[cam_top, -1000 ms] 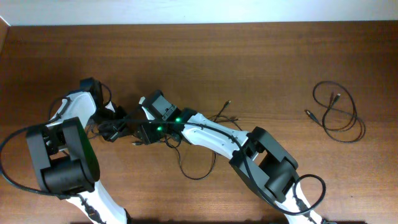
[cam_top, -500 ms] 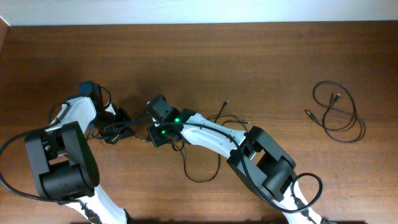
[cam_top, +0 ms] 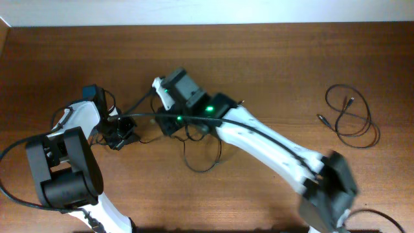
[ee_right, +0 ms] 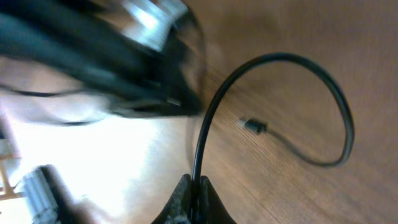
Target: Untangle cables
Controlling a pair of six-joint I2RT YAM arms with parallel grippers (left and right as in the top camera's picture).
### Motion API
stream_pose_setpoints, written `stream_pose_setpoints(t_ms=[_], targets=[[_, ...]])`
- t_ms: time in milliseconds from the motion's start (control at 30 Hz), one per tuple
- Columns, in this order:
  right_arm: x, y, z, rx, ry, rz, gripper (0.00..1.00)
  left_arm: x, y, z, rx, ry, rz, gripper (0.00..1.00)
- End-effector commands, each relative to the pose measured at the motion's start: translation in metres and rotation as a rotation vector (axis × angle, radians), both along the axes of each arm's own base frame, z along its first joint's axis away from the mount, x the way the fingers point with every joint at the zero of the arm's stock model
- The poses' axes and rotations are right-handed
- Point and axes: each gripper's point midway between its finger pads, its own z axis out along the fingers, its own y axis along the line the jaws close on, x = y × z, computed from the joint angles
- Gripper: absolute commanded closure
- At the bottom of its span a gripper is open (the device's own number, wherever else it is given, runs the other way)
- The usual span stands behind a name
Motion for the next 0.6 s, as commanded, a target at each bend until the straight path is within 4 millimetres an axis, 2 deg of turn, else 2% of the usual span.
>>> stream_pose_setpoints(t_ms=[0,200,300,367,400,467,567], targets=[[0.0,-0.018,0.079,0.117,-0.146,0.038,0.96,-0.023,0.004,-0.032,0.044,0.103,-0.002,1.0],[-0.006,-0.072,0.158,0.231,-0.237,0.001,0.96,-0.022,0.004,-0.032,0.044,0.101,-0.001,1.0],[-0.02,-0.102,0.198,0.29,-0.322,0.057,0.96,-0.021,0.004,-0.032,0.045,0.097,-0.001,1.0],[-0.025,-0.123,0.215,0.311,-0.348,0.034,0.96,-0.021,0.004,-0.032,0.046,0.094,-0.001,1.0],[-0.029,-0.148,0.236,0.333,-0.391,-0.003,0.96,-0.021,0.005,-0.032,0.046,0.094,-0.001,1.0],[-0.036,-0.166,0.253,0.365,-0.427,-0.013,0.96,-0.021,0.005,-0.032,0.046,0.094,0.0,1.0],[-0.064,-0.193,0.285,0.458,-0.468,0.048,0.96,-0.021,0.005,-0.032,0.047,0.094,-0.001,1.0]])
